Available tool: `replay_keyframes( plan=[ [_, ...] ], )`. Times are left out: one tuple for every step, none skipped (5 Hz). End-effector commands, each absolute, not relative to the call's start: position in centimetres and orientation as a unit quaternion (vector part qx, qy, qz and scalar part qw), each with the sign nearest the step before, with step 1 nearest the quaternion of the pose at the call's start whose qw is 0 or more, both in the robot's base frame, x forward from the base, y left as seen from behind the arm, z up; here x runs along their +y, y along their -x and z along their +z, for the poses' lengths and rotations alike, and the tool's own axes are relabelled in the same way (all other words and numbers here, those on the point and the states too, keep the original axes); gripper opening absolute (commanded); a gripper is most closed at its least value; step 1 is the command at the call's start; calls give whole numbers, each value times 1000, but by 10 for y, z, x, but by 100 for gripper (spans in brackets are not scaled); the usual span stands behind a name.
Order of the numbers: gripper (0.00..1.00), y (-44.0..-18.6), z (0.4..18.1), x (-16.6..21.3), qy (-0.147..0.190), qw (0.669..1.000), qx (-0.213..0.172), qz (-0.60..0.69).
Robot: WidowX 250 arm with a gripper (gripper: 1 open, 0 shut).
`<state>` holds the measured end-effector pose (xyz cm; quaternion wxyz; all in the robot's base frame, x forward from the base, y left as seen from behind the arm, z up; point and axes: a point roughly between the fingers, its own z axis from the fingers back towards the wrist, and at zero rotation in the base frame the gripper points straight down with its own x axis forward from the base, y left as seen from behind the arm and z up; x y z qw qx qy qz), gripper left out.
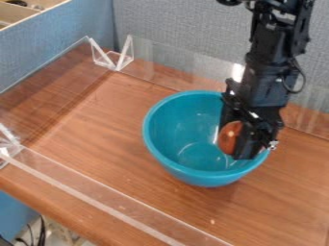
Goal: Remove the mushroom from inside the blue bowl and put it on the table
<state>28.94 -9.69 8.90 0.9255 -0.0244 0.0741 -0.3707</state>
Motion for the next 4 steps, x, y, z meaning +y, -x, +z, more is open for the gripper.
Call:
replay_keyframes(
  plan=[
    [0,-288,119,-103,27,917,31,-396],
    [0,-285,122,-103,27,910,31,-413],
    [0,-282,122,-101,29,902,33,-429],
    [0,-280,123,-99,31,895,35,-444]
  ],
)
